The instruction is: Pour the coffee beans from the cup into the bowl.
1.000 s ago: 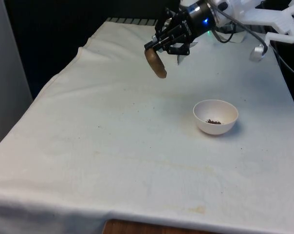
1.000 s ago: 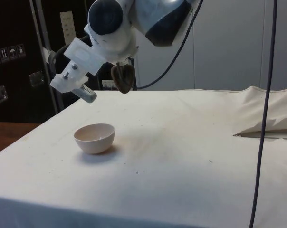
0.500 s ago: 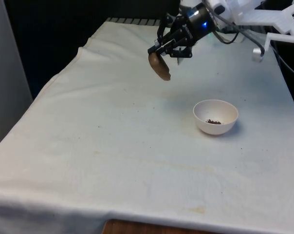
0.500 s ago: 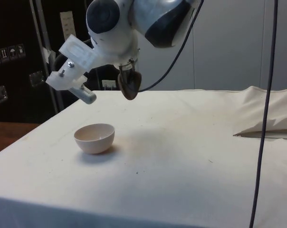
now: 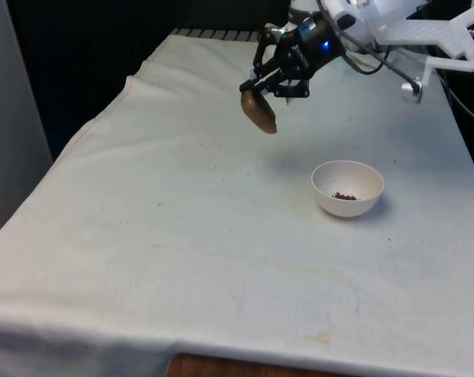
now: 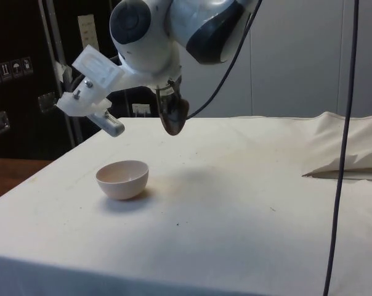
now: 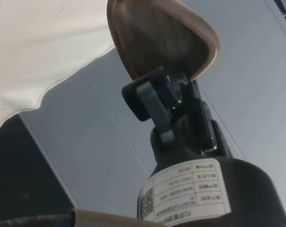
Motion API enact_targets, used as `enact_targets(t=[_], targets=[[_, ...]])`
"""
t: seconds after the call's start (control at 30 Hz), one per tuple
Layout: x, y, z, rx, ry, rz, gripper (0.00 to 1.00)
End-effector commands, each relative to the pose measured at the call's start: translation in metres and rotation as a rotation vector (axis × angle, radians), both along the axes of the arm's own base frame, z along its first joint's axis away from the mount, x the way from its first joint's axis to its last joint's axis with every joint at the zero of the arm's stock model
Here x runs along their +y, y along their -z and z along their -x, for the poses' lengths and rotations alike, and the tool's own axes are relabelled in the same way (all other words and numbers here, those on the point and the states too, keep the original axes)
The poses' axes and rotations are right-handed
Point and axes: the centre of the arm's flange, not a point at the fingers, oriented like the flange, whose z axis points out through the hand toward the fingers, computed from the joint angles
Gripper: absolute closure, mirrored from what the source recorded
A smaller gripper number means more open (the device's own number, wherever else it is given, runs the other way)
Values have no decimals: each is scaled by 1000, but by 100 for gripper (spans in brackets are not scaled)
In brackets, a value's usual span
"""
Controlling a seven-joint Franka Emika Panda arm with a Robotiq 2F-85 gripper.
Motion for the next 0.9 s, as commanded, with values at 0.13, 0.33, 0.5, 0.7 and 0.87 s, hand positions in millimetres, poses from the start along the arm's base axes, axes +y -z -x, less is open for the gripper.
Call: enact_targets(t=[0.13,0.33,0.5,0.7,0.87], targets=[[-7,2,0,3,28,-27,100],[-16,3,0,4,59,-35,100],[-20,3,1,5,81,-27,100],[-29,9,-1,5,108,-57,100],[-34,15,-3,-5,125,-77,100]])
